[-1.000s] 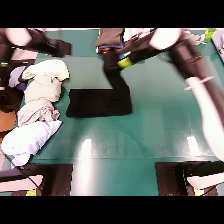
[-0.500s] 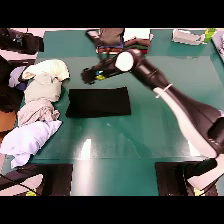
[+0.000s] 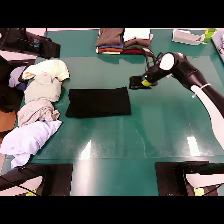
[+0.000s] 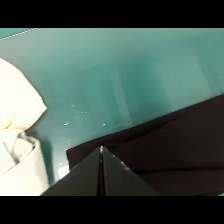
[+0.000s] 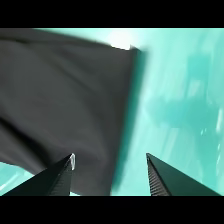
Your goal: Fold the shirts.
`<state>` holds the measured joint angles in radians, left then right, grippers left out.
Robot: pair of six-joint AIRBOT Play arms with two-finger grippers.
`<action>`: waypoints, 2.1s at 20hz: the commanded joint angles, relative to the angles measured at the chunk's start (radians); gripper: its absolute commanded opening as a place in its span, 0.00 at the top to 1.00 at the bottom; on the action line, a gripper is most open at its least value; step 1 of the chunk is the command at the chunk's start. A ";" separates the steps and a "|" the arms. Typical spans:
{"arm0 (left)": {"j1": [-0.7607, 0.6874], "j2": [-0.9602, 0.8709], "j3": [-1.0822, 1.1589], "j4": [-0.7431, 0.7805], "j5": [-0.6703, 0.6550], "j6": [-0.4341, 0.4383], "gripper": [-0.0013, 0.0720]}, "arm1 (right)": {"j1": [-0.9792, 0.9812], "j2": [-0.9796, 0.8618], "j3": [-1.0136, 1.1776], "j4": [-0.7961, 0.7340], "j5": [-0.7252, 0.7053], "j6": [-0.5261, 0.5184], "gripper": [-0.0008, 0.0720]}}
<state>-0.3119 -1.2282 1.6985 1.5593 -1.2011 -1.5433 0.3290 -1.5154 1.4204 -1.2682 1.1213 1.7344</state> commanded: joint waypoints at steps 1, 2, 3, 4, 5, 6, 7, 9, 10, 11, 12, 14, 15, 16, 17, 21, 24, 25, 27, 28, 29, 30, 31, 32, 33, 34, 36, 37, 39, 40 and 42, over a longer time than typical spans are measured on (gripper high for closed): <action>-0.024 -0.011 -0.004 -0.014 0.013 0.007 0.95 | -0.028 -0.036 -0.068 0.050 0.023 0.055 0.26; -0.024 -0.011 -0.004 -0.014 0.010 0.007 0.95 | -0.015 -0.060 -0.068 0.047 0.014 0.087 0.26; -0.024 -0.011 -0.004 -0.014 0.007 0.007 0.95 | 0.002 -0.084 -0.068 0.047 -0.003 0.111 0.26; -0.024 -0.011 -0.004 -0.015 0.004 0.007 0.95 | 0.016 -0.108 -0.067 0.048 -0.016 0.134 0.26; -0.024 -0.011 -0.004 -0.015 0.001 0.007 0.95 | 0.032 -0.131 -0.068 0.048 -0.035 0.150 0.26; -0.024 -0.011 -0.004 -0.015 -0.003 0.007 0.95 | 0.047 -0.151 -0.068 0.048 -0.059 0.161 0.26; -0.024 -0.011 -0.004 -0.016 -0.012 0.007 0.95 | 0.061 -0.163 -0.067 0.053 -0.086 0.162 0.26; -0.024 -0.011 -0.004 -0.016 -0.024 0.007 0.95 | 0.080 -0.179 -0.067 0.101 -0.153 0.161 0.26; -0.024 -0.011 -0.004 -0.016 -0.024 0.007 0.95 | 0.087 -0.185 -0.067 0.115 -0.172 0.161 0.26; -0.024 -0.011 -0.004 -0.017 -0.026 0.007 0.95 | 0.087 -0.195 -0.067 0.124 -0.180 0.161 0.26; -0.024 -0.011 -0.004 -0.020 -0.029 0.007 0.95 | 0.087 -0.204 -0.067 0.133 -0.180 0.160 0.26; -0.024 -0.011 -0.004 -0.026 -0.039 0.007 0.95 | 0.088 -0.215 -0.068 0.159 -0.186 0.139 0.31; -0.024 -0.011 -0.004 -0.031 -0.039 0.007 0.95 | 0.091 -0.214 -0.067 0.161 -0.196 0.125 0.44; -0.024 -0.011 -0.004 -0.033 -0.039 0.007 0.95 | 0.098 -0.209 -0.067 0.158 -0.215 0.097 0.67; -0.024 -0.011 -0.004 -0.037 -0.039 0.007 0.95 | 0.102 -0.201 -0.067 0.158 -0.233 0.061 0.82; -0.041 -0.011 -0.004 -0.045 -0.034 0.007 0.95 | 0.074 -0.134 -0.021 0.071 -0.200 0.045 0.97; -0.106 -0.011 -0.004 -0.044 -0.019 0.007 0.95 | -0.012 -0.056 0.066 -0.052 -0.093 0.045 0.97; -0.127 -0.011 -0.004 -0.044 -0.018 0.007 0.95 | -0.056 -0.023 0.085 -0.100 -0.058 0.045 0.97; -0.156 -0.011 -0.004 -0.045 -0.020 0.007 0.95 | -0.159 0.043 0.093 -0.176 -0.008 0.045 0.97; -0.168 -0.011 -0.004 -0.045 -0.019 0.007 0.95 | -0.226 0.077 0.093 -0.201 0.021 0.045 0.97; -0.169 -0.011 -0.004 -0.045 -0.021 0.007 0.95 | -0.293 0.105 0.093 -0.220 0.043 0.040 0.97; -0.168 -0.011 -0.004 -0.048 -0.023 0.007 0.95 | -0.369 0.132 0.093 -0.239 0.062 0.031 0.97; -0.168 -0.011 -0.004 -0.048 -0.023 0.006 0.95 | -0.444 0.156 0.093 -0.255 0.077 0.022 0.97; -0.168 -0.011 -0.004 -0.048 -0.023 0.006 0.95 | -0.529 0.178 0.093 -0.253 0.087 0.003 0.97; -0.169 -0.011 -0.004 -0.048 -0.022 0.003 0.95 | -0.608 0.196 0.092 -0.253 0.093 -0.008 0.97; -0.169 -0.011 -0.004 -0.048 -0.020 -0.003 0.95 | -0.695 0.211 0.090 -0.253 0.099 -0.011 0.97; -0.169 -0.011 -0.004 -0.048 -0.019 -0.004 0.95 | -0.854 0.241 0.058 -0.253 0.101 -0.011 0.97; -0.168 -0.011 -0.004 -0.048 -0.018 -0.005 0.95 | -0.922 0.259 0.025 -0.253 0.098 -0.011 0.97; -0.168 -0.011 -0.004 -0.048 -0.017 -0.014 0.95 | -1.054 0.304 -0.072 -0.253 0.084 0.000 0.97; -0.168 -0.011 -0.004 -0.048 -0.015 -0.024 0.95 | -1.106 0.331 -0.122 -0.253 0.075 0.014 0.97; -0.169 -0.011 -0.004 -0.049 -0.009 -0.027 0.95 | -1.197 0.393 -0.231 -0.252 0.050 0.032 0.97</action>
<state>-0.4797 -1.2385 1.6951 1.5108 -1.2175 -1.5585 -0.7128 -1.1954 1.3148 -1.5192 1.1969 1.7435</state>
